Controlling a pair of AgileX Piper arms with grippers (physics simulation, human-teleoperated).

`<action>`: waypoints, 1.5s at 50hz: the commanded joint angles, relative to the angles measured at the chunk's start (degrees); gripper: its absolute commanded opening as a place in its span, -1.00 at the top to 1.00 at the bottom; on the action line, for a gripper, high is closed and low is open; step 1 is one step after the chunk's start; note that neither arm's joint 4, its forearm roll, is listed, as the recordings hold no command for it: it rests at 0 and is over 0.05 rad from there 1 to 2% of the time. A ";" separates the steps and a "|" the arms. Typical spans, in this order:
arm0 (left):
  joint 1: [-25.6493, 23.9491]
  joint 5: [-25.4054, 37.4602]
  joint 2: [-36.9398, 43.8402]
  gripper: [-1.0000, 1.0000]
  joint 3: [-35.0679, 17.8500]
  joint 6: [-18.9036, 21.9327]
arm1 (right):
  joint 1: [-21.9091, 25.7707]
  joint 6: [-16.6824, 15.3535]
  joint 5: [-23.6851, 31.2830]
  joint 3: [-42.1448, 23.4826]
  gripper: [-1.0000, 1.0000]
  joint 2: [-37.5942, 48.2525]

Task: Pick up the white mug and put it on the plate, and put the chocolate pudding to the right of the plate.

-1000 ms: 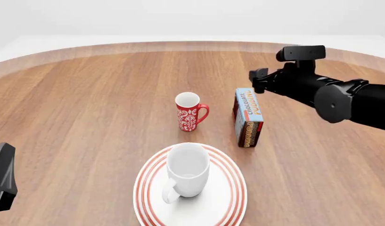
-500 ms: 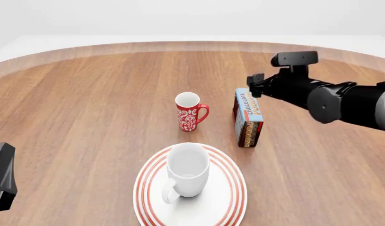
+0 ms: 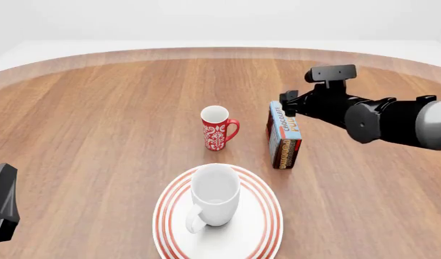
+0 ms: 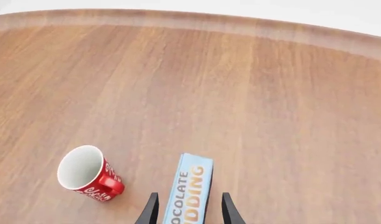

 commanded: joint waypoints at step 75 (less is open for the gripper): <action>0.11 -0.06 0.00 -1.00 0.06 -0.14 | 0.61 -0.59 -3.02 -1.63 -1.00 9.23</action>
